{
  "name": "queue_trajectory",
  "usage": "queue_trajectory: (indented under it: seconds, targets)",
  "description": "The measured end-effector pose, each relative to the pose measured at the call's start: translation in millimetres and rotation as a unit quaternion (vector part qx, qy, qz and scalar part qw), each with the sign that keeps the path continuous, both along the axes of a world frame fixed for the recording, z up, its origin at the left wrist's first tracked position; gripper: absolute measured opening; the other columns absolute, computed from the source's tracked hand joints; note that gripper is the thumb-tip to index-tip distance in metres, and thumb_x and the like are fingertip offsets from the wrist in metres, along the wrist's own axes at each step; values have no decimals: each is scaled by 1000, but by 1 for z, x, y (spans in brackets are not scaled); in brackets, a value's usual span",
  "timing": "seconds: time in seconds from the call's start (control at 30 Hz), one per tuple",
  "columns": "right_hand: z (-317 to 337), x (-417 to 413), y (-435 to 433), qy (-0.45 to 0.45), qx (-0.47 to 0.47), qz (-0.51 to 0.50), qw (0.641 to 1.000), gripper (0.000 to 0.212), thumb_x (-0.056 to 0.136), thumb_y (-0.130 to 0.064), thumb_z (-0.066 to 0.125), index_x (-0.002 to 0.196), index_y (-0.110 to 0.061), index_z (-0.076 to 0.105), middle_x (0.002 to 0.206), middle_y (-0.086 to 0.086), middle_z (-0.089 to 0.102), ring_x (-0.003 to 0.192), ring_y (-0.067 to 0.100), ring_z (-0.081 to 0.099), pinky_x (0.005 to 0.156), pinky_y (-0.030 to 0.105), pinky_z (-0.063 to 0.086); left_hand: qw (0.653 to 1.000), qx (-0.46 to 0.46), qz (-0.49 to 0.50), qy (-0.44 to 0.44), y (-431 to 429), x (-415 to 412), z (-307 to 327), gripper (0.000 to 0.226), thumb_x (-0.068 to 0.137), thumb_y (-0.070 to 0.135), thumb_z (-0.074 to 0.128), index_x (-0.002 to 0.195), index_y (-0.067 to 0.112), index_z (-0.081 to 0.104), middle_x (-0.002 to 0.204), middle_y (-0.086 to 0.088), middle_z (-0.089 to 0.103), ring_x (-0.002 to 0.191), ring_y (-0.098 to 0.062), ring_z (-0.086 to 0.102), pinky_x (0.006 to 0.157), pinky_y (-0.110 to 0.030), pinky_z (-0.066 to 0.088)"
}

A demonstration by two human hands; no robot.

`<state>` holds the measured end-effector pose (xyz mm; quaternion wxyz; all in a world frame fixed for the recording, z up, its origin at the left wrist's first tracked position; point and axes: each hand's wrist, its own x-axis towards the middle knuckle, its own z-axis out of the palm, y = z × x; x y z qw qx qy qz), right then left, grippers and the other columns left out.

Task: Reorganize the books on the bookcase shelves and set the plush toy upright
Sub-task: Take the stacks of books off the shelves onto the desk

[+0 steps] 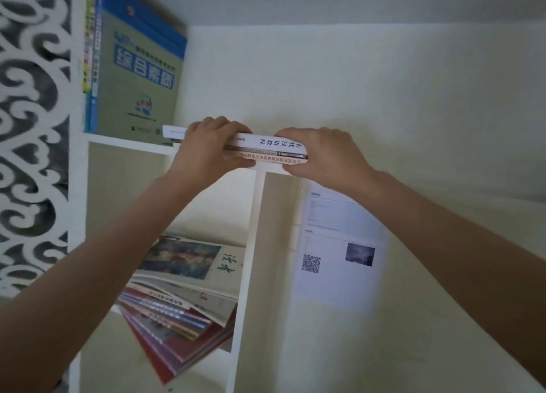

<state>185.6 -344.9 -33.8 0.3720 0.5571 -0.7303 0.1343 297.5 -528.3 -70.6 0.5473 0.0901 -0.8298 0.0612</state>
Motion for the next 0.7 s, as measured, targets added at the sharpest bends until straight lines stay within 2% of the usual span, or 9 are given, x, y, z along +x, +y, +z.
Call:
queue_trajectory:
  seconds: [0.1,0.2,0.3,0.37,0.43,0.5,0.57,0.63,0.7]
  targets:
    - [3,8,12,27,-4,-8,1000,43,82,-35,62,125,-37,56,105,-4,70,93,26,63,78,33,45,998,-63,2,25,3,-5,2,57,63,55,77,106,19,64,89,-4,60,81,-27,55,77,-34,38]
    - [3,15,36,39,-36,21,998,40,80,-37,65,120,-36,60,102,-7,71,91,23,65,79,36,49,990,-128,3,64,18,-2,5,58,70,67,63,97,17,65,80,-4,58,62,-25,55,59,-26,35]
    - [-5,10,73,27,-149,98,984,48,75,-40,73,120,-29,59,116,-13,61,99,10,62,78,35,52,978,-184,2,98,45,3,11,59,81,71,51,93,14,63,75,-4,56,52,-23,52,44,-26,33]
    - [-13,0,98,-6,-257,148,955,68,72,-40,79,130,-20,50,132,-4,46,118,10,52,91,30,48,975,-186,-17,123,67,6,17,60,80,71,52,91,13,61,74,-4,57,53,-24,54,42,-27,36]
    - [-19,-11,120,-38,-331,164,928,87,69,-34,83,139,-12,36,141,9,31,133,19,35,110,33,34,972,-180,-48,145,92,9,24,61,79,72,53,91,12,61,76,-4,61,57,-24,58,41,-29,39]
    - [-26,-16,140,-97,-377,165,906,100,67,-37,83,143,-18,21,148,4,19,141,22,21,117,43,23,970,-156,-87,166,121,13,27,63,78,73,53,92,11,61,78,-3,63,60,-22,59,43,-34,43]
    - [-33,-14,164,-161,-416,197,873,107,67,-37,82,146,-20,12,152,-4,13,144,17,17,115,50,26,969,-88,-134,185,153,17,27,63,74,75,52,90,14,58,76,3,59,62,-16,54,49,-35,43]
    - [-39,-5,191,-218,-428,261,837,112,70,-22,82,149,-23,3,151,-3,23,140,12,31,106,44,42,964,4,-181,194,188,20,28,58,69,77,54,85,21,53,69,10,52,57,-8,45,53,-30,37]
    - [-44,4,224,-231,-420,288,829,114,73,-2,76,148,-23,-7,137,-15,46,126,12,50,96,39,51,945,93,-250,188,220,19,28,61,65,76,57,82,19,50,67,1,54,58,-16,48,56,-33,39]
